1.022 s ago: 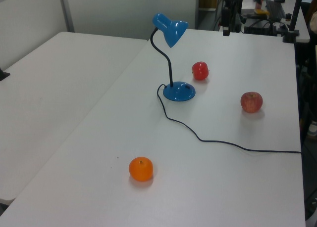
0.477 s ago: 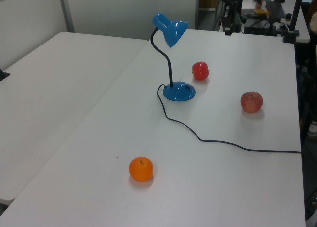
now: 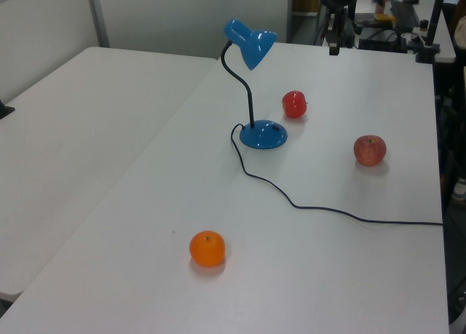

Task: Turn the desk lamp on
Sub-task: 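Move the gripper down toward the switch on the blue lamp base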

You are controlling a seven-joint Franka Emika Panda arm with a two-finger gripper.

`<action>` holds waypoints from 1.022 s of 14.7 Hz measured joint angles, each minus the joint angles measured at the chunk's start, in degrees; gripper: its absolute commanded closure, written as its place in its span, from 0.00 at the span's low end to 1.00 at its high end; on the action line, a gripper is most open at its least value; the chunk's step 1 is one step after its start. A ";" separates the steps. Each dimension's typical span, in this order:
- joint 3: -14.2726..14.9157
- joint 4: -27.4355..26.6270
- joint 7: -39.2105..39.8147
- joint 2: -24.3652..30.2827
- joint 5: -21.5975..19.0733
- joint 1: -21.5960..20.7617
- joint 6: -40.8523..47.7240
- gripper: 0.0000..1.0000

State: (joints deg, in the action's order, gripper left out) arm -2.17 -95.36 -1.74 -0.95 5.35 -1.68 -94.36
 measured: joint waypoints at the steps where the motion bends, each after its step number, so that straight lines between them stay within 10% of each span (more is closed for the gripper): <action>1: 0.02 -1.11 0.00 -0.14 -0.03 0.00 -1.45 1.00; 15: 0.42 -15.16 0.00 -10.13 -0.02 2.01 -32.11 1.00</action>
State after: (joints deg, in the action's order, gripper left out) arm -1.75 -110.52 -1.74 -11.08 5.34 0.33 -126.47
